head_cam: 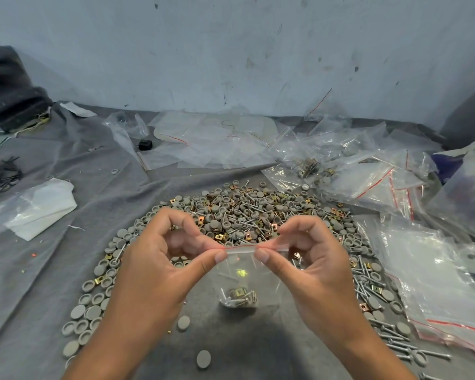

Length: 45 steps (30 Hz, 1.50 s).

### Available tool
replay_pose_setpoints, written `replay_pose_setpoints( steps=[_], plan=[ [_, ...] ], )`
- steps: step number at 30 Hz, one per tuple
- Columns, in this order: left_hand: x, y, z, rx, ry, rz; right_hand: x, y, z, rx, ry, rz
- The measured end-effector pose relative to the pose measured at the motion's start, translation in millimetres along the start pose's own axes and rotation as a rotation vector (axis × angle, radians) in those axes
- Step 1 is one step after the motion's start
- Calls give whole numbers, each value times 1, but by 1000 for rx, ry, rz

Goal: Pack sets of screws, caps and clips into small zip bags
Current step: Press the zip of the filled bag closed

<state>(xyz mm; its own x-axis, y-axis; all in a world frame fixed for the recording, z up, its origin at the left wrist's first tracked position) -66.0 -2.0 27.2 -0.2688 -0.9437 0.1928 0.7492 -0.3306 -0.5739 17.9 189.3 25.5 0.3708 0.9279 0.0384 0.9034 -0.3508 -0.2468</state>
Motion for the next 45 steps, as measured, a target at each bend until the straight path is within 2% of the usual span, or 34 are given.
replay_pose_setpoints(
  steps=[6,14,19,26,31,35,39,42,45],
  plan=[
    [0,-1,6,-35,-49,-9,7,-7,3,-80,-177,-42],
    [-10,1,4,-36,11,-43,-4,-1,5,-89,11,-111],
    [-3,0,0,28,88,0,0,-2,5,-93,13,-58],
    [-2,2,3,-26,-80,-44,4,-2,2,-57,99,-49],
    [-5,4,-4,4,-5,-88,10,-9,-10,-24,194,-34],
    [-2,5,-6,19,-58,-80,33,-62,-27,-65,224,105],
    [-4,5,-5,42,-122,-110,99,-154,-41,-121,203,458],
    [-4,5,-3,40,-149,-117,165,-191,-34,-244,171,715],
    [-4,4,-2,43,-173,-123,213,-183,-3,-445,276,766]
  ],
)
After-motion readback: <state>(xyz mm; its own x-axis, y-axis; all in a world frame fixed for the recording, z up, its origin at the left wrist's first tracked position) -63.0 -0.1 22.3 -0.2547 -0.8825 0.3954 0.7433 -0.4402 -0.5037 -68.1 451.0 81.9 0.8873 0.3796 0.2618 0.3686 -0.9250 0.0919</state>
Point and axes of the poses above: each hand's wrist, its own y-axis away from the middle knuckle, its own x-axis out of the back of the hand, z = x × y, the point moved 6 cm from there along -y, towards the middle knuckle, and after that the axes turned 11 degrees about -x, right-handed, at the moved point
